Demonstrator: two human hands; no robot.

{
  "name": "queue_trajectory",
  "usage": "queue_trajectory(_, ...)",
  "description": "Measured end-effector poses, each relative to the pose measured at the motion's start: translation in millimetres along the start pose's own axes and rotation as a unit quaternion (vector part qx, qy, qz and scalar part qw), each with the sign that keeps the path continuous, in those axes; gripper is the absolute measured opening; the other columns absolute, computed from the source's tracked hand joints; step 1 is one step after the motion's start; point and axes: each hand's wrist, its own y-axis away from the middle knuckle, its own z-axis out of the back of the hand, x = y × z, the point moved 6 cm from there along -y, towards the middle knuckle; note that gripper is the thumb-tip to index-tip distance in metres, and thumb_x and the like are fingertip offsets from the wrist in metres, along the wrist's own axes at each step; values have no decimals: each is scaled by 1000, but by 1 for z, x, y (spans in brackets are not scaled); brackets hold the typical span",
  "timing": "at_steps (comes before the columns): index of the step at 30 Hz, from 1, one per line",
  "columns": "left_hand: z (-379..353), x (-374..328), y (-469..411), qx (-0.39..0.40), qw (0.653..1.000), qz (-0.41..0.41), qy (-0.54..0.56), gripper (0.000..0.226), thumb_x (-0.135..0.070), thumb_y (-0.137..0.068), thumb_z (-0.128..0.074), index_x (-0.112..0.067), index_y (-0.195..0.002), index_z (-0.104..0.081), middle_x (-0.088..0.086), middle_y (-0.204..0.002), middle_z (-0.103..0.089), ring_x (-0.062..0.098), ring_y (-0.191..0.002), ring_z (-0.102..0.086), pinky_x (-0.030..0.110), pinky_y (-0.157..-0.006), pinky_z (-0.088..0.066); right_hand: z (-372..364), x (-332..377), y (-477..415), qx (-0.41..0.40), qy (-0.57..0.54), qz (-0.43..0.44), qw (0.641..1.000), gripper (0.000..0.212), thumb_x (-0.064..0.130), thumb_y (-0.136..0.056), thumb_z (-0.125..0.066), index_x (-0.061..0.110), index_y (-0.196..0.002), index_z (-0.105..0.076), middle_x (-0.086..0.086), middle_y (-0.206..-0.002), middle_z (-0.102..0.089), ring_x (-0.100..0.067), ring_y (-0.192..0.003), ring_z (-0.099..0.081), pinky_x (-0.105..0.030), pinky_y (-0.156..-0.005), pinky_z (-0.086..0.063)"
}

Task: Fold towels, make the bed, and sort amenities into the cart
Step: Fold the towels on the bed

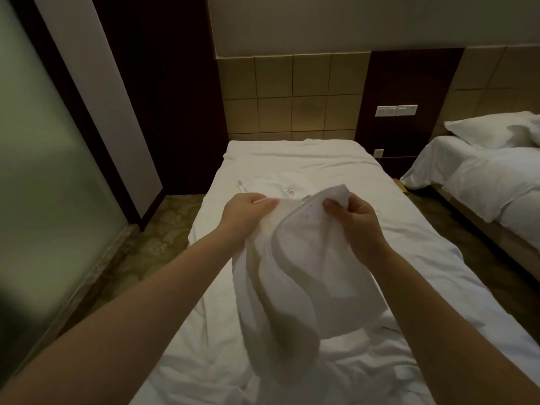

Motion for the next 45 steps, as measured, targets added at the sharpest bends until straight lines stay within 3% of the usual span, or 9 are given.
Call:
queue_trajectory(6, 4, -51, 6, -32, 984, -89, 153, 25, -21, -100, -44, -19, -79, -57, -7, -69, -52, 10, -69, -49, 24, -68, -42, -27, 47, 8, 46, 6, 77, 996, 10, 14, -91, -57, 12, -82, -62, -1, -77, -61, 0, -63, -60, -13, -61, -50)
queue_trajectory(11, -8, -74, 16, 61, 962, -125, 233, 23, -19, -101, -42, -21, -87, -60, -2, -84, -61, 16, -84, -58, 31, -78, -51, -31, 72, 3, 49, 58, 114, 991, 12, 24, -89, -62, 31, -98, -58, -3, -117, -59, -16, -103, -58, -29, -89, -52)
queue_trajectory(14, -7, -77, 20, 75, 953, -137, 260, 24, -17, -101, -41, -22, -89, -60, -6, -82, -62, 14, -83, -59, 26, -75, -51, -31, 78, 6, 69, 54, 86, 992, 11, 14, -94, -54, 20, -92, -63, -4, -92, -65, -18, -87, -62, -27, -77, -53)
queue_trajectory(18, -6, -72, 24, 77, 971, -152, 169, 21, -18, -101, -41, -26, -93, -58, -8, -82, -60, 11, -82, -57, 30, -80, -50, -27, 80, 12, 45, 76, 84, 993, 8, 9, -90, -60, 14, -87, -66, -7, -87, -66, -22, -84, -62, -32, -78, -53)
queue_trajectory(25, -4, -95, 50, 49, 963, -264, -25, 21, -36, -93, -55, -30, -113, -53, -7, -113, -58, 9, -95, -55, 16, -81, -47, -32, 88, 29, -32, 139, 168, 975, 7, 9, -87, -65, 15, -86, -63, 10, -75, -61, 7, -67, -61, -6, -60, -47)
queue_trajectory(29, -2, -94, 52, -4, 971, -235, -39, 12, -33, -93, -58, -25, -101, -57, -9, -99, -60, 9, -88, -56, 15, -75, -46, -35, 92, 34, -31, 168, 195, 966, 12, 10, -85, -69, 22, -83, -65, 15, -75, -61, 13, -70, -58, -4, -62, -45)
queue_trajectory(35, 1, -65, 52, 32, 977, -79, 195, 12, -3, -82, -67, -13, -79, -71, 2, -72, -67, 14, -71, -62, 28, -70, -51, -25, 81, 49, -35, 166, 174, 970, 16, 22, -77, -76, 35, -79, -67, 14, -84, -66, 8, -81, -57, -8, -69, -48)
queue_trajectory(39, -8, -57, 59, 74, 969, -64, 225, 9, -1, -83, -66, -8, -84, -71, 6, -75, -71, 15, -70, -67, 24, -65, -55, -21, 70, 60, -59, 137, 136, 979, 12, 34, -76, -74, 26, -71, -67, 3, -73, -64, 0, -68, -56, -19, -64, -49)
queue_trajectory(45, -8, -55, 62, 89, 974, -58, 201, 8, -7, -80, -73, -15, -77, -70, -3, -69, -69, 9, -67, -65, 21, -62, -50, -15, 65, 66, -66, 116, 96, 986, 24, 20, -88, -65, 15, -66, -60, 0, -67, -56, -10, -66, -53, -25, -62, -49)
